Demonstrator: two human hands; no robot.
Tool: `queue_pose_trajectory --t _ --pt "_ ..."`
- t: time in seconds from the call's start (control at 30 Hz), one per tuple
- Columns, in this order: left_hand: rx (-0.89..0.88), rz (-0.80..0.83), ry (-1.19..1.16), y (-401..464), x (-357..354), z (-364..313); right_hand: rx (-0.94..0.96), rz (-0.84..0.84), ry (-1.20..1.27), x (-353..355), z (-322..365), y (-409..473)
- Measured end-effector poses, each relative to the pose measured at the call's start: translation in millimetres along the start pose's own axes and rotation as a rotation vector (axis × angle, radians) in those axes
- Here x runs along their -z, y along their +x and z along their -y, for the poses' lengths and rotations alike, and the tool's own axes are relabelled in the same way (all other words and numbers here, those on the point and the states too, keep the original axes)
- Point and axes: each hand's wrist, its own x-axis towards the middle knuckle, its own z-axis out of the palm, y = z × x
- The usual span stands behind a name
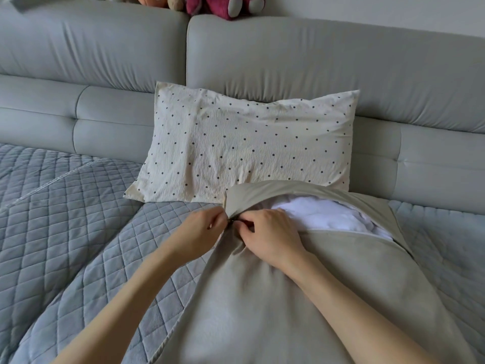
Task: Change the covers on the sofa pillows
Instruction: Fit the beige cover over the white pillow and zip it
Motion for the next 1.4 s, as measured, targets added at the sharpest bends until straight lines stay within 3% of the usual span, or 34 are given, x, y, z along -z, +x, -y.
queue_pose_trajectory --t 0.2,0.37,0.57,0.73,0.93,1.17,1.4 --pt "0.196 0.09 -0.544 -2 -6 20 -0.055 0.097 0.038 3 6 17" --pt "0.167 0.148 -0.665 -1 -8 27 -0.079 0.171 0.05 3 6 20" --pt "0.038 0.084 -0.496 -2 -19 30 -0.151 0.18 0.026 -3 6 26" --pt "0.041 -0.088 -0.559 -4 -31 37 -0.266 0.201 0.059 -6 2 31" --pt "0.025 -0.264 -0.33 -5 -34 29 -0.335 0.221 0.152 -1 -2 32" --pt "0.018 -0.381 -0.275 -12 -29 12 -0.096 0.172 -0.231 20 27 25" --pt "-0.041 -0.378 -0.25 -21 -28 1 -0.027 0.124 -0.342 34 45 17"
